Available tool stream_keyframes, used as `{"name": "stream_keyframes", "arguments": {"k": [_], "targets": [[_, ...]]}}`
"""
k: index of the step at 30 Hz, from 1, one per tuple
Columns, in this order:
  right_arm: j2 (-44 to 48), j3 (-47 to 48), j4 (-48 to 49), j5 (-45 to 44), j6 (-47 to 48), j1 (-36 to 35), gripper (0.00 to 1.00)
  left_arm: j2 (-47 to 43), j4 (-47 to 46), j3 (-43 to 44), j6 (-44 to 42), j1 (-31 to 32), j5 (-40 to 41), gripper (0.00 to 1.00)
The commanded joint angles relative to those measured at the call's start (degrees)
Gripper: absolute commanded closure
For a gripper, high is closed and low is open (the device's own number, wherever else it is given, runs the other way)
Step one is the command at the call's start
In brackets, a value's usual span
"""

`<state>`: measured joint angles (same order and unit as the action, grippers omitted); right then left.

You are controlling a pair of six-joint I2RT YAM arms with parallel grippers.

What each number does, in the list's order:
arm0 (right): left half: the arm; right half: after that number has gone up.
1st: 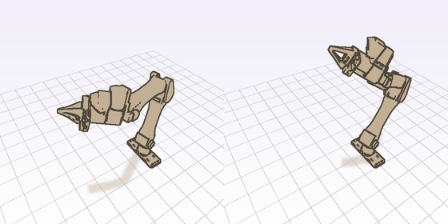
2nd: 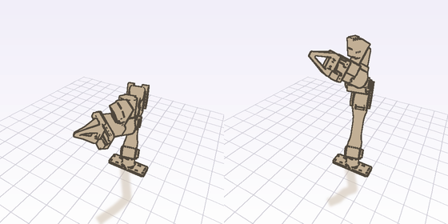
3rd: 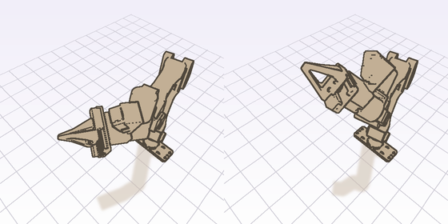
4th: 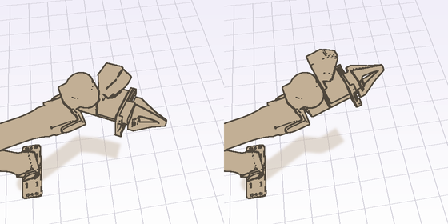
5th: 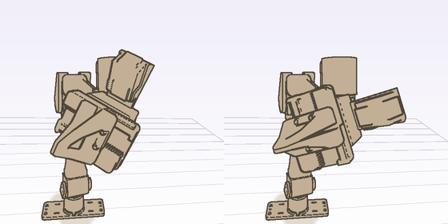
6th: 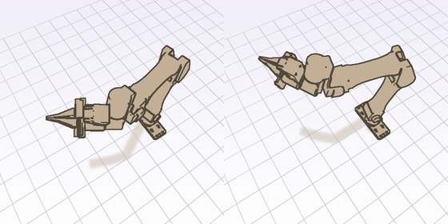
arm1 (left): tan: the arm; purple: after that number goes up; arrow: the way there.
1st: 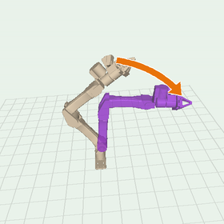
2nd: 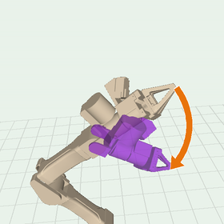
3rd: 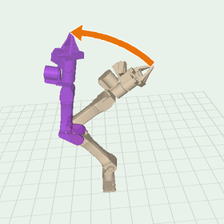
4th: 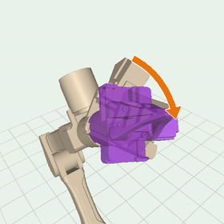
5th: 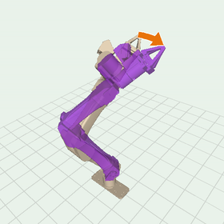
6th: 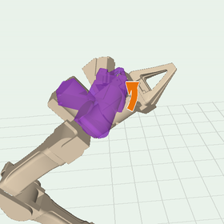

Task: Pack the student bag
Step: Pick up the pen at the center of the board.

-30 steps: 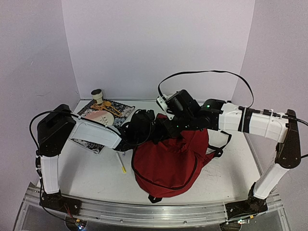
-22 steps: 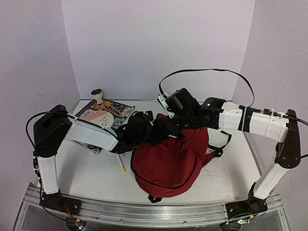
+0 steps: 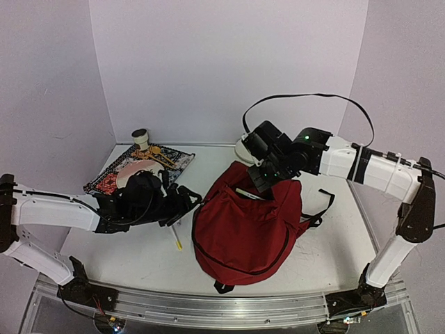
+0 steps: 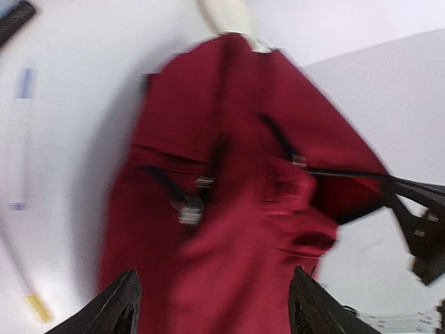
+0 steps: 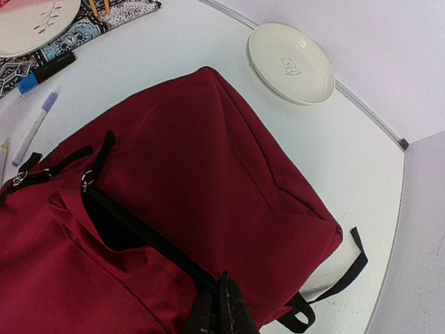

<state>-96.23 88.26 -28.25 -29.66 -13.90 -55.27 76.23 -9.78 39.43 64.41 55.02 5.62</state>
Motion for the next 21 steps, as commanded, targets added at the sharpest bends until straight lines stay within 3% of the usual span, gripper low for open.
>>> {"name": "stream_keyframes", "arguments": {"k": [1,12,21], "targets": [[1.59,5.46,-7.12,-1.77,-5.67,-0.23,1.0,-2.02,12.97,-3.41,-3.82,-3.95,2.88,0.26],[-1.52,14.63,-19.51,-7.83,-11.95,-4.08,1.0,5.95,16.34,-2.15,-7.75,-6.95,2.94,0.26],[-3.29,14.74,-19.83,-8.85,-12.41,-4.06,1.0,14.72,18.45,2.69,-11.04,-7.03,2.13,0.39]]}}
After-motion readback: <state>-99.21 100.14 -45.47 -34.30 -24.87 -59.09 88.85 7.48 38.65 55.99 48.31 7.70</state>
